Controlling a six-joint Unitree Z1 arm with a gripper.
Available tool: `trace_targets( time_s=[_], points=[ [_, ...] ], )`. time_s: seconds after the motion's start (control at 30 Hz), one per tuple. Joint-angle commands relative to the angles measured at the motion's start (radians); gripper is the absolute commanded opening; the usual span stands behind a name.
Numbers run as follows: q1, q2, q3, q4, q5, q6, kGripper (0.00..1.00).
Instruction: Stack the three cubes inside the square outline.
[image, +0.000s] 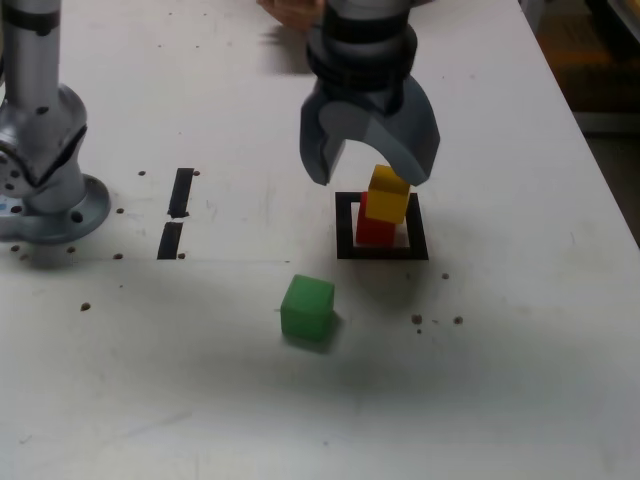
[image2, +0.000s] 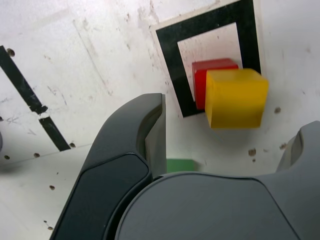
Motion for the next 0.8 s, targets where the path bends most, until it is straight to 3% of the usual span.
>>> trace_targets(
  time_s=[0.0, 0.23, 0.47, 0.77],
  points=[
    [-0.025, -0.021, -0.004, 0.008, -0.001, -0.011, 0.92],
    [-0.133, -0.061, 0.032, 0.017, -0.017, -0.074, 0.99],
    [-0.200, -0.066, 0.117, -0.003, -0.068, -0.150, 0.99],
    [-0.241, -0.044, 0.224, -0.148, -0.143, -0.182, 0.99]
  ],
)
